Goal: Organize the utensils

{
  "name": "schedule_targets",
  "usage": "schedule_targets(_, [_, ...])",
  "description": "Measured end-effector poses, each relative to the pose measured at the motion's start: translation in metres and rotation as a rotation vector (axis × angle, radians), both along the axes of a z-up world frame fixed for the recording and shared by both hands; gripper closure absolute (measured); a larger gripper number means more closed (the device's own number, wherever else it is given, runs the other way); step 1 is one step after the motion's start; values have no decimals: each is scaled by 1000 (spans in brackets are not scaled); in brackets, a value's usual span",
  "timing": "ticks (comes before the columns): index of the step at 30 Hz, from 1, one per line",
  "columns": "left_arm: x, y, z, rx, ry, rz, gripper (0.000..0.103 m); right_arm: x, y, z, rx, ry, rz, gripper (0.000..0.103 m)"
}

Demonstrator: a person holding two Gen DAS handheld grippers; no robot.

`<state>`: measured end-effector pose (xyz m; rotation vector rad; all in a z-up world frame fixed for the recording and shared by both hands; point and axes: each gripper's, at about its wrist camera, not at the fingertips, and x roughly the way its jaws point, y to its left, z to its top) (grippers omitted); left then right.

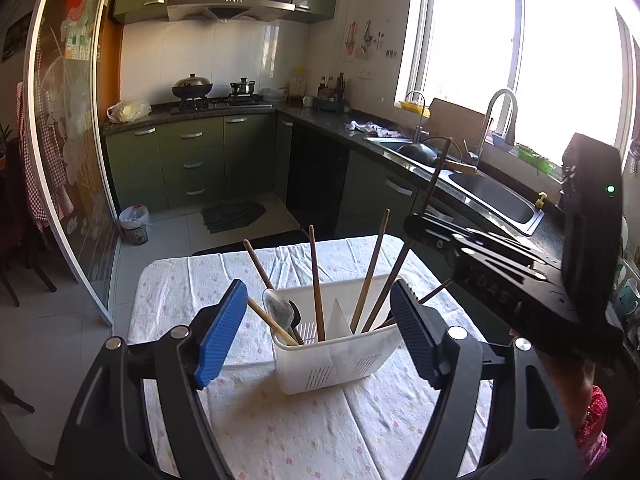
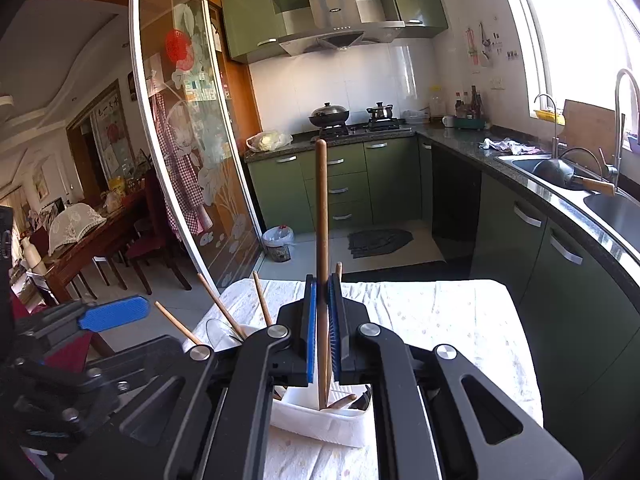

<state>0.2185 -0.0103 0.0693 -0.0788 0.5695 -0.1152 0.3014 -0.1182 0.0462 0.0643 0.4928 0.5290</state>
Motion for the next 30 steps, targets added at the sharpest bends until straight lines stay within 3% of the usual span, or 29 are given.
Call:
schedule_targets(6, [-40, -19, -4, 96, -103, 34, 22, -6, 9, -9, -36, -11, -10, 96])
schedule_targets(11, [-51, -27, -10, 96, -106, 43, 22, -8, 14, -17, -66, -7, -11, 96])
schedule_targets(14, [-53, -28, -12, 102, -111, 48, 22, -15, 15, -16, -74, -22, -14, 72])
schedule_targets(17, [-58, -27, -13, 97, -111, 57, 21, -28, 8, -9, -50, -40, -7, 67])
schedule_targets(21, [-68, -22, -14, 100, -135, 79, 17, -61, -13, 3, 11, -78, 5, 48])
schedule_targets(24, [-78, -22, -16, 115, -149, 92, 15, -92, -34, 6, 31, -106, -9, 41])
schedule_targets(30, [-105, -20, -31, 123, -160, 124, 10, -153, -92, -17, 50, -103, -76, 13])
